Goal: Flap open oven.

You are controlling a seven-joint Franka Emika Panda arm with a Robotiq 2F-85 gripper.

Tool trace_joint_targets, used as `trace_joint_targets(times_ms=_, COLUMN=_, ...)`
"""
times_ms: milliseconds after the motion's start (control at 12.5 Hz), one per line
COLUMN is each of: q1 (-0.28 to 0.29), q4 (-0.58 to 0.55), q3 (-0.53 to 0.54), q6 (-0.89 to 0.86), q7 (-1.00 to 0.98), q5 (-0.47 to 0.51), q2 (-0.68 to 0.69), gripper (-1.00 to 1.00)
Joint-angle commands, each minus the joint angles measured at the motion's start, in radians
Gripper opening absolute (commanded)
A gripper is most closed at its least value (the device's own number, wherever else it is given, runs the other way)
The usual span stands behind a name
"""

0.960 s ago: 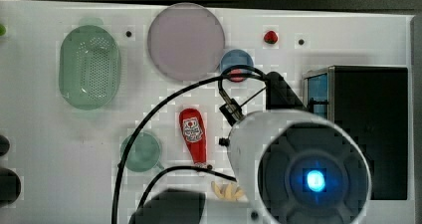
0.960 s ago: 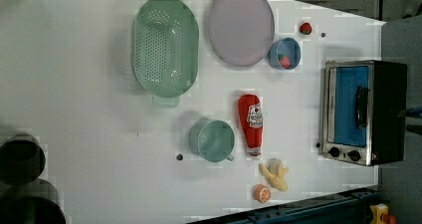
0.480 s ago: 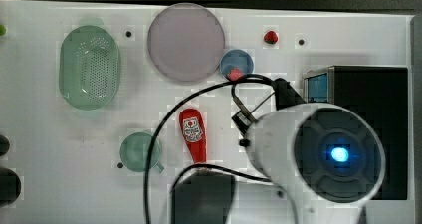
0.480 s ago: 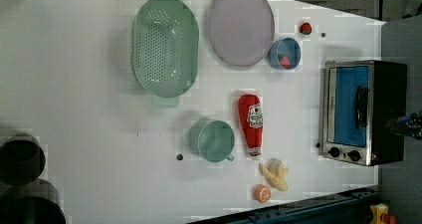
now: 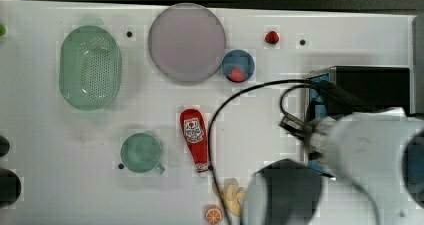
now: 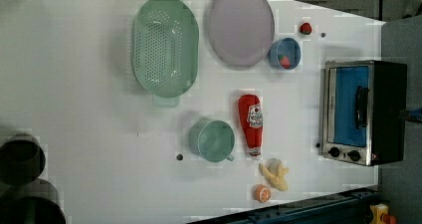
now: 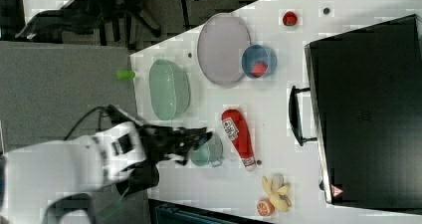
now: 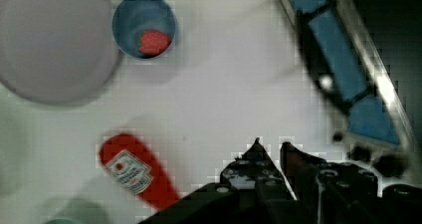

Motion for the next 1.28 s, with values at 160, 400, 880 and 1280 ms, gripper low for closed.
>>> trace_joint_targets(times_ms=160, q1=-0.035, q4=-0.049, q3=-0.097, q6=0.134, q7=-0.525, q5=0.008, q2=0.093, gripper=-0.65)
trace_joint_targets(times_ms=400, q1=-0.038, q4=-0.076, q3=-0.142, q6=0.255, q7=-0.566, q5=0.008, q2=0.173, gripper=-0.65)
trace_joint_targets(times_ms=880, q1=-0.047, q4=-0.136, q3=-0.154, q6=0.473, q7=-0.565, q5=0.008, q2=0.311, gripper=-0.65)
trace_joint_targets(times_ms=1280, q1=-0.042, q4=-0.159, q3=-0.146, q6=0.557, q7=-0.566, q5=0.008, q2=0.378, gripper=-0.65)
